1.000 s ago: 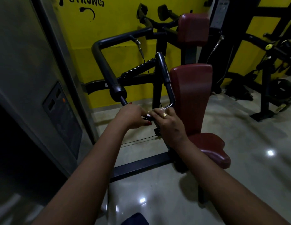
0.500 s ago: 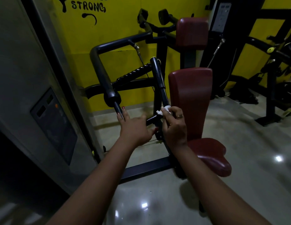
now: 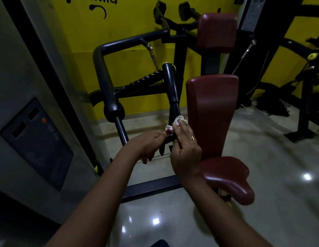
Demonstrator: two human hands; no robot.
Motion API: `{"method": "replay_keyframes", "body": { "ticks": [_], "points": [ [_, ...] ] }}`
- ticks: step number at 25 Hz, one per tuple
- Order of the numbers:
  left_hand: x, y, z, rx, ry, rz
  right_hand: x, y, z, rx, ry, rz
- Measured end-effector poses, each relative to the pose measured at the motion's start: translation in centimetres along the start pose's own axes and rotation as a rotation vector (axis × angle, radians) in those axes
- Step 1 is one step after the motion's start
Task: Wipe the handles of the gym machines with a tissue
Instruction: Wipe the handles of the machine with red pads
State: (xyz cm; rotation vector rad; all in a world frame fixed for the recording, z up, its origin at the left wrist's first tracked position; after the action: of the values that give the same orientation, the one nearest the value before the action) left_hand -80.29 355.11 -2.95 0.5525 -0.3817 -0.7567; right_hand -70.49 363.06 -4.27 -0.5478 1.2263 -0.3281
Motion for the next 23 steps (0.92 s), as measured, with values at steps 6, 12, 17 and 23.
{"method": "replay_keyframes", "body": {
  "ticks": [6,12,17,23],
  "points": [
    [-0.3,-0.6,0.0,-0.149,0.090,0.007,-4.2,3.2,-2.8,-0.645,0.055,-0.684],
    [0.3,0.1,0.1,-0.310,0.223,0.006,-1.2,3.8,-3.8,-1.268,-0.007,-1.403],
    [0.4,-0.2,0.0,-0.345,0.289,0.051,-4.1,3.3,-5.7,-1.473,-0.226,-1.522],
    [0.8,0.3,0.3,-0.369,0.352,0.176,-2.4,4.2,-0.8,-0.862,-0.154,-0.769]
  ]
}}
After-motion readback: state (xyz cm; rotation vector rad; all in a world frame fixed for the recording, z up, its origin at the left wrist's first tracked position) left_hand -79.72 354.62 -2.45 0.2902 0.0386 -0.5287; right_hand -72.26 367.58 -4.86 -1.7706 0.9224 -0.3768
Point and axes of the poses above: each hand's wrist, its own x-axis away from the middle knuckle, its own z-axis out of the back of the hand, y = z × x, the point moved 5 cm from there along -x, towards the middle knuckle, and after that the axes turned 8 degrees about y, right-handed, at the moved point
